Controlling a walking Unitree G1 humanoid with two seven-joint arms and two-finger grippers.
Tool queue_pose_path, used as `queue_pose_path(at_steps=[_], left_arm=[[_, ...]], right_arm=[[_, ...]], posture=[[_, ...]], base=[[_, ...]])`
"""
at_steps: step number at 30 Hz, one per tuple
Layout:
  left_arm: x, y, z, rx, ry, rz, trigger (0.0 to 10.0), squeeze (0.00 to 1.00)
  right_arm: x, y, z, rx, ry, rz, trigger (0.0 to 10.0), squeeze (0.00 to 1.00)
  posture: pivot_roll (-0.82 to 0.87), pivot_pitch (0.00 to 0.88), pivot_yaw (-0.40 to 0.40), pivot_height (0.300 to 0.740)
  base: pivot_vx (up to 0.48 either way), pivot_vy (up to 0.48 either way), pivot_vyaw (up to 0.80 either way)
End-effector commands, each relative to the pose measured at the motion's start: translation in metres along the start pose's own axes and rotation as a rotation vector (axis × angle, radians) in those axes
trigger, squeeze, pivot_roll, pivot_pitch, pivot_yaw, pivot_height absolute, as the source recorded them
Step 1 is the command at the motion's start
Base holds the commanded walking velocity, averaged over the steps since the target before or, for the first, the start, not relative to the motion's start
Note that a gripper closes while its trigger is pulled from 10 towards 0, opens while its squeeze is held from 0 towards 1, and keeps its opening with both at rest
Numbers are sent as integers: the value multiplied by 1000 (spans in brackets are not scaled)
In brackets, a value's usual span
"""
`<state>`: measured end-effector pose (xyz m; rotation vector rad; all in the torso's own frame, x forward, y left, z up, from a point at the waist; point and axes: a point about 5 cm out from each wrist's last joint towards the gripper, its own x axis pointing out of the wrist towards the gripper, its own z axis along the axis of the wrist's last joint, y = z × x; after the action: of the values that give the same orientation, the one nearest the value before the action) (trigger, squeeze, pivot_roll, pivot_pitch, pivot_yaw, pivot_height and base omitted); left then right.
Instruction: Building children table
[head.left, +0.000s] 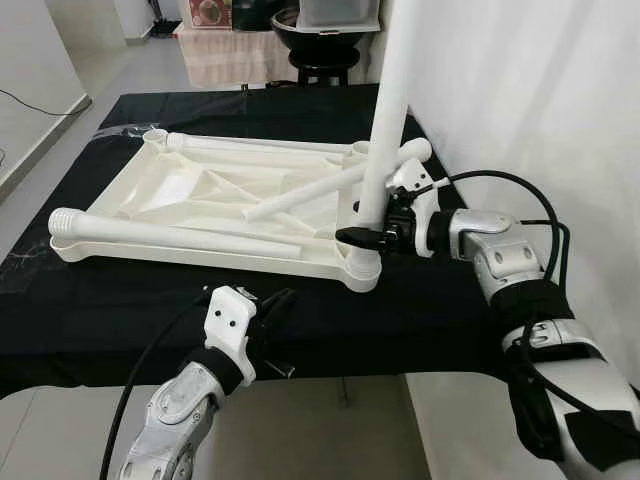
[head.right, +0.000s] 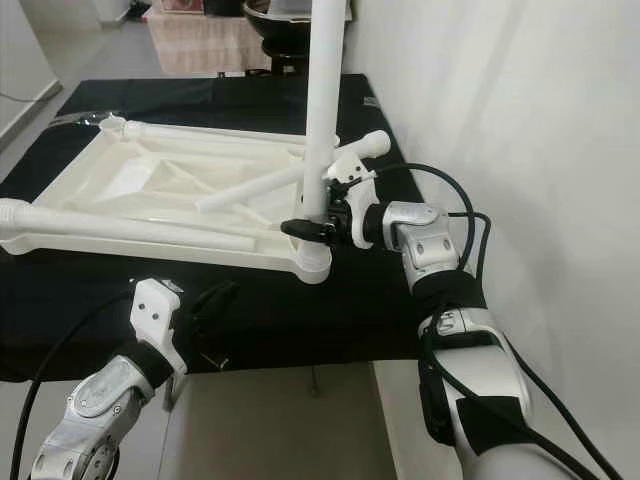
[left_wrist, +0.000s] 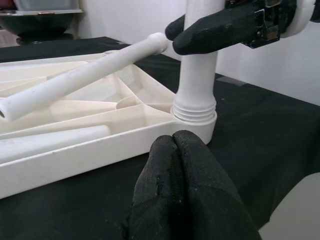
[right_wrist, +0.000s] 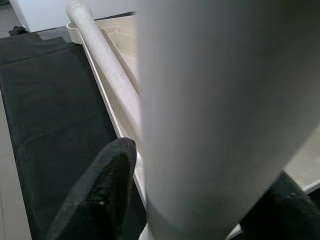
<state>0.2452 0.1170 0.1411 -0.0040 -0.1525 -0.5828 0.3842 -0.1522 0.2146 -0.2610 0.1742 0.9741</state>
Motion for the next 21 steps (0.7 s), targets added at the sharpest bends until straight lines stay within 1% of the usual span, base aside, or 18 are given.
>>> queue_pose_path(at_steps=[1, 2, 3, 5, 9, 10, 11, 12, 13, 14, 16, 17, 19, 20, 21], left_arm=[[-1, -1, -2, 4, 7, 5, 10000, 0], [-1, -1, -1, -4, 3, 3, 10000, 0], [-1, -1, -1, -4, 3, 3, 10000, 0], [-2, -1, -1, -8, 1, 2, 10000, 0], [-2, -1, -1, -10, 1, 2, 10000, 0], [-2, -1, -1, -11, 1, 2, 10000, 0], [-3, -1, -1, -11, 2, 3, 10000, 0], [-3, -1, -1, -11, 2, 3, 10000, 0], [-4, 0, -1, -12, 3, 4, 10000, 0], [-4, 1, -1, -13, 5, 7, 10000, 0], [-4, 1, -1, -13, 5, 7, 10000, 0], [-5, 2, -1, -13, 8, 9, 10000, 0], [-5, 2, -1, -13, 8, 9, 10000, 0], [-4, 3, -2, -12, 12, 8, 10000, 0], [-4, 3, -2, -12, 12, 8, 10000, 0]], right_arm=[[6, 6, -12, 21, 33, 42, 0, 0], [4, 5, -25, 62, 39, -7, 0, 0], [4, 5, -25, 62, 39, -7, 0, 0], [2, 5, -34, 102, 31, -37, 0, 0], [1, 5, -37, 114, 35, -52, 0, 0], [0, 6, -45, 135, 55, -95, 0, 0], [1, 9, -54, 183, 86, -222, 0, 0], [1, 9, -54, 183, 86, -222, 0, 0], [7, 30, -62, 242, 106, -443, 0, 0], [10, 54, -64, 276, 102, -600, 0, 0], [10, 54, -64, 276, 102, -600, 0, 0], [13, 74, -63, 288, 92, -663, 0, 0], [13, 74, -63, 288, 92, -663, 0, 0], [21, 85, -61, 299, 68, -662, 0, 0], [21, 85, -61, 299, 68, -662, 0, 0]], posture=[[38, 71, -28, 740], [33, 75, -26, 740], [33, 75, -26, 740], [30, 78, -24, 740], [30, 78, -24, 740], [25, 82, -32, 740], [26, 87, -40, 740], [26, 87, -40, 740], [26, 94, -43, 740], [32, 91, -34, 740], [32, 91, -34, 740], [26, 87, -26, 740], [26, 87, -26, 740], [43, 76, -27, 740], [43, 76, -27, 740]], base=[[0, 0, 0], [0, 0, 0], [0, 0, 0], [0, 0, 0], [0, 0, 0], [0, 0, 0], [0, 0, 0], [0, 0, 0], [0, 0, 0], [0, 0, 0], [0, 0, 0], [0, 0, 0], [0, 0, 0], [0, 0, 0], [0, 0, 0]])
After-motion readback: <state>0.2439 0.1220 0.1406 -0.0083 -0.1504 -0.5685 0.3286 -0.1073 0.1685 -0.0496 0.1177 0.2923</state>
